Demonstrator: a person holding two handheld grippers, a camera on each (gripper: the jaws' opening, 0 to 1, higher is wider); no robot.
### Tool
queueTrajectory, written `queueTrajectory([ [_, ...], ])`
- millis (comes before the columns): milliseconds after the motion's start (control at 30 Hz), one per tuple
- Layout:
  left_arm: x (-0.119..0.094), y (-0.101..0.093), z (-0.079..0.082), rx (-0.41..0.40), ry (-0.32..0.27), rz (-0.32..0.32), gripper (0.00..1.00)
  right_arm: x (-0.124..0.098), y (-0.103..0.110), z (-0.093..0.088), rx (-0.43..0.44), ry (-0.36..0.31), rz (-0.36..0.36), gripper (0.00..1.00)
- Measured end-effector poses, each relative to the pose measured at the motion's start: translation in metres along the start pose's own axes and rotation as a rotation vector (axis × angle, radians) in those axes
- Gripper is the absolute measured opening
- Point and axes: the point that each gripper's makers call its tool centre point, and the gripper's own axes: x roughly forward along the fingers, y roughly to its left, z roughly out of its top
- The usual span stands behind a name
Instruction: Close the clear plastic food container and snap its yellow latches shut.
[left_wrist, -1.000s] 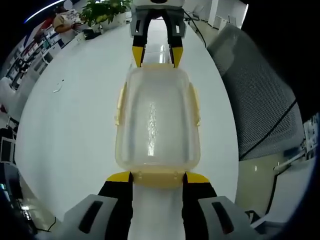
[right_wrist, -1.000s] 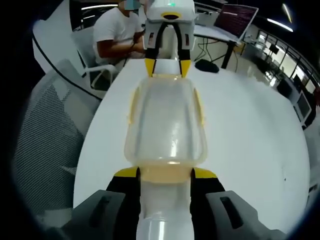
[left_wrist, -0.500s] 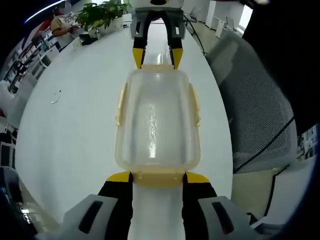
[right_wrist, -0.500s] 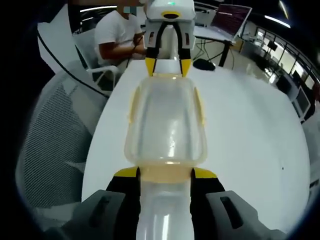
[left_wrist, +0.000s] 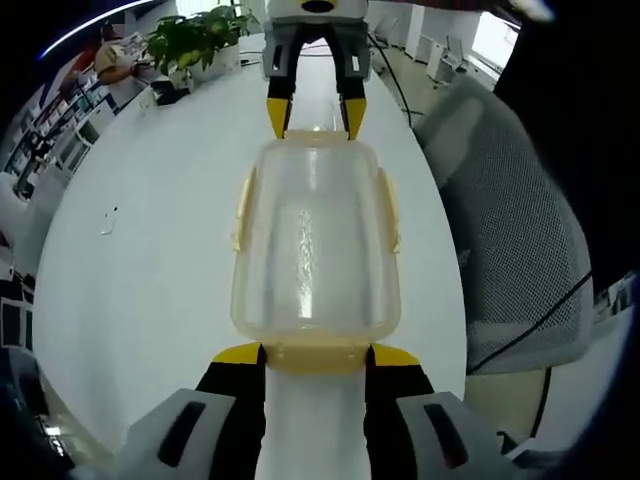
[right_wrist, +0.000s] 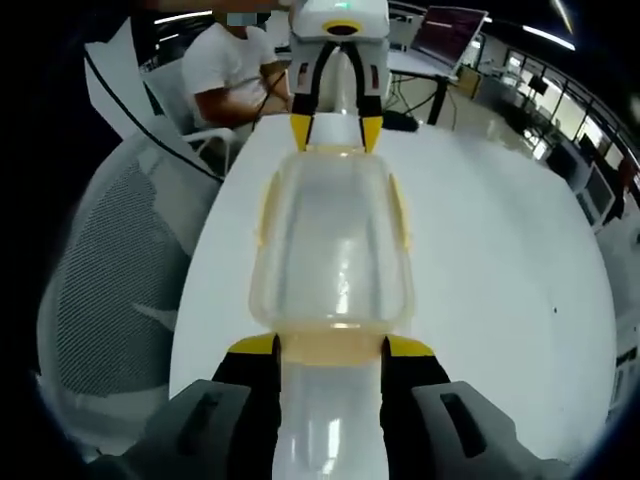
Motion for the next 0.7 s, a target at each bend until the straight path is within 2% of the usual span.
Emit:
queueTrajectory([
  [700, 0.015, 0.012, 0.050, 0.017, -0.028, 0.002, 0.32, -0.034, -0.007, -0.041, 0.017, 0.035, -0.021, 0.35],
])
